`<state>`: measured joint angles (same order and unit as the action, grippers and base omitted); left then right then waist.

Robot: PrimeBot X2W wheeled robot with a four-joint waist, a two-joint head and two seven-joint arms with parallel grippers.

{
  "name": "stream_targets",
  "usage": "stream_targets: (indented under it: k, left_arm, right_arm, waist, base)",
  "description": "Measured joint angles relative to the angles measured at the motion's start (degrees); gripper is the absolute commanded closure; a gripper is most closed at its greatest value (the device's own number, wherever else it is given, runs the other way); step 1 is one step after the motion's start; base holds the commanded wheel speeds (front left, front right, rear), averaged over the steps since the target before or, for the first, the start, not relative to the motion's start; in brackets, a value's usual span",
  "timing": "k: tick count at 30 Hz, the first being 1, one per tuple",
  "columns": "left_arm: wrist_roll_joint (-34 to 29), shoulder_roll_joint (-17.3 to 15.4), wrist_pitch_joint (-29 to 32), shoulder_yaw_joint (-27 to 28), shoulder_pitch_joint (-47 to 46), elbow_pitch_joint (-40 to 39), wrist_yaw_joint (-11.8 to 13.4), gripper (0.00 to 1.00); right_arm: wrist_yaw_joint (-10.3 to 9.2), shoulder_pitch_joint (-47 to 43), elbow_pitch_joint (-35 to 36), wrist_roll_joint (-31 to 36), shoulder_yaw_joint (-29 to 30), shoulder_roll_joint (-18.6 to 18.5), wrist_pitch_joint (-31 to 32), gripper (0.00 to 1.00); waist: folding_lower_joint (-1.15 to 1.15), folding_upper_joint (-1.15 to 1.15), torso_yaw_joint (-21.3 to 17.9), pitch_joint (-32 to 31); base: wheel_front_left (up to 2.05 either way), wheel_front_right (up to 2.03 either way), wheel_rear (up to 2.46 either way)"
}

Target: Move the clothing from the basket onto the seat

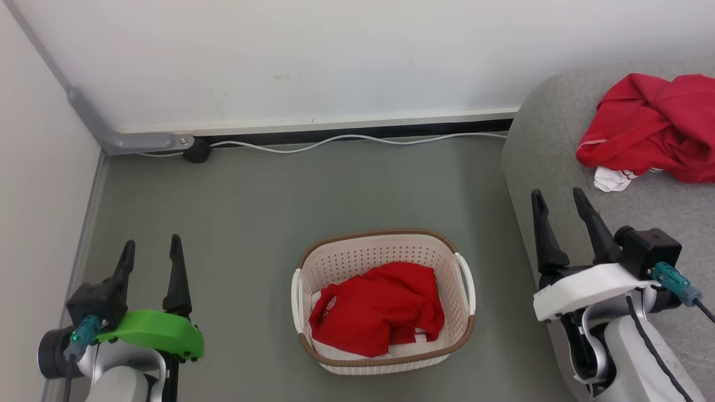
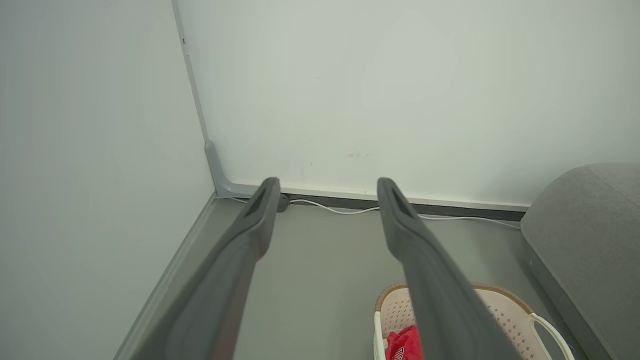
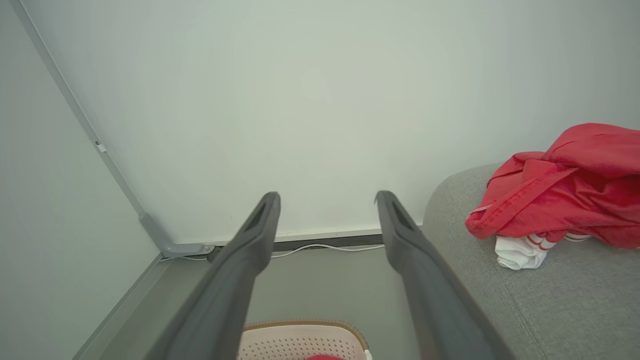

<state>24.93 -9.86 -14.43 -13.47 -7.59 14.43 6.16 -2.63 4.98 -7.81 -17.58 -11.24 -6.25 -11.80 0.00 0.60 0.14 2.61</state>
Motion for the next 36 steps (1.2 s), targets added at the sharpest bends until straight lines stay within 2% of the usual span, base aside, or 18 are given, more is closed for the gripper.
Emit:
stream_targets:
  k: [14, 36]
  left_arm:
    - [-1.49, -0.11, 0.00, 3.66, 7.57, -5.37, 0.52, 0.00]
    - [-2.53, 0.22, 0.00, 5.32, 11.69, -10.35, 0.69, 0.00]
  right_arm:
    - [-0.51, -4.13, 1.63, 0.00, -0.52, 0.37, 1.30, 0.00]
    - [-1.03, -4.77, 5.27, -0.01, -0.42, 0.11, 2.35, 0.00]
  waist:
    - [0.00, 0.00, -0.41, -1.92]
    - [0.00, 0.00, -0.59, -0.86]
  base:
    - [0.00, 0.00, 0.00]
    - [0.00, 0.00, 0.00]
